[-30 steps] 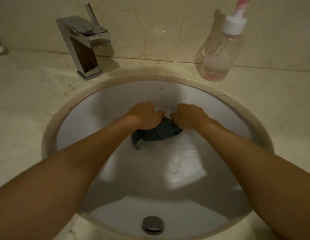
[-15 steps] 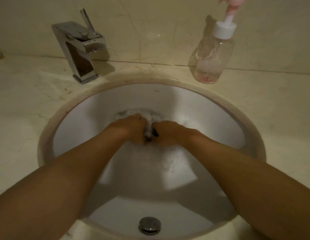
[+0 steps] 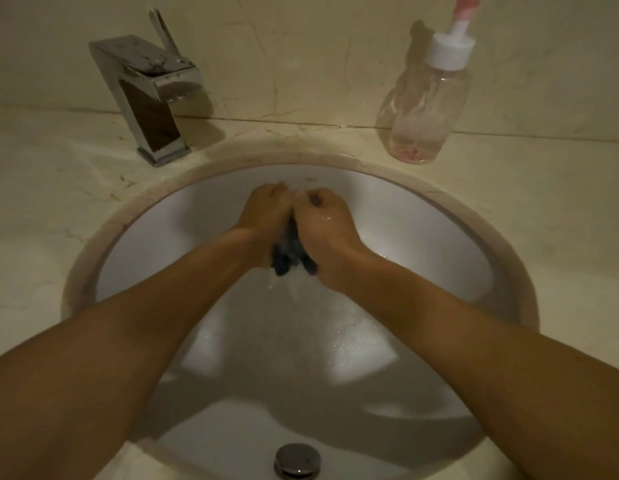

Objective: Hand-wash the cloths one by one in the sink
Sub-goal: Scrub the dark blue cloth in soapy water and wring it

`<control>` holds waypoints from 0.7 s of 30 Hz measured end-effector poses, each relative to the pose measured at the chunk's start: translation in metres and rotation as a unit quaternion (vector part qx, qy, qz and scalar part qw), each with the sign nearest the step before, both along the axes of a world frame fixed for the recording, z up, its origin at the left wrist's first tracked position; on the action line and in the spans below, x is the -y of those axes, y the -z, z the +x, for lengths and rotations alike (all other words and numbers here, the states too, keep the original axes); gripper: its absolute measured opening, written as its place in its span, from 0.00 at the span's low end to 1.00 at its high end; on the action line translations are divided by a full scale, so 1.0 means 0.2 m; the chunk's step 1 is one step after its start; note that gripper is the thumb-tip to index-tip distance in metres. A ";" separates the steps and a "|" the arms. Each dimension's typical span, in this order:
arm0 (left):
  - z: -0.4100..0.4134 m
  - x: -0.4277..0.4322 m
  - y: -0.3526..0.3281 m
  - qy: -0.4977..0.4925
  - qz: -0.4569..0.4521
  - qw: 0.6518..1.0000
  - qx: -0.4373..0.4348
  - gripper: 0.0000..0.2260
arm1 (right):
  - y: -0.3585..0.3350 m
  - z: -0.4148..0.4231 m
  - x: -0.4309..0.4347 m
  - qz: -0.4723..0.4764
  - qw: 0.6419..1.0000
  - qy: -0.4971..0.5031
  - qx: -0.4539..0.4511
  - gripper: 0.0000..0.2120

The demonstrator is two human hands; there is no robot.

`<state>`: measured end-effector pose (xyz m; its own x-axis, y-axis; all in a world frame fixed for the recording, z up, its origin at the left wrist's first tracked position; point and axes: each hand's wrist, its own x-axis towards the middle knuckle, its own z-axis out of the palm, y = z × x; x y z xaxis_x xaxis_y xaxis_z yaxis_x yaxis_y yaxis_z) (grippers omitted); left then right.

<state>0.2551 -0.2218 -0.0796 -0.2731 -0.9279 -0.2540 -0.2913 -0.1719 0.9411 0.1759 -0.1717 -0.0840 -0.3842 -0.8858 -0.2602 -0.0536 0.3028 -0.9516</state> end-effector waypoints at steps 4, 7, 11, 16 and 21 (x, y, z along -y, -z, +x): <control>-0.09 -0.19 -0.09 0.025 -0.023 0.999 -0.020 0.16 | -0.02 -0.15 0.04 -0.033 0.996 0.082 -0.031 0.10; -0.11 -0.26 -0.09 0.070 -0.079 0.994 -0.003 0.13 | 0.00 -0.15 0.03 0.009 0.997 0.078 0.021 0.12; -0.03 -0.09 -0.08 -0.044 -0.044 0.998 -0.030 0.13 | 0.00 0.02 -0.01 -0.027 0.999 0.031 -0.021 0.13; -0.10 -0.24 -0.11 0.009 0.010 0.998 -0.058 0.16 | -0.05 -0.13 0.03 -0.050 0.996 0.063 -0.045 0.11; -0.04 -0.09 -0.08 -0.045 -0.049 0.997 -0.046 0.11 | -0.03 -0.01 -0.05 -0.017 1.000 0.019 -0.011 0.13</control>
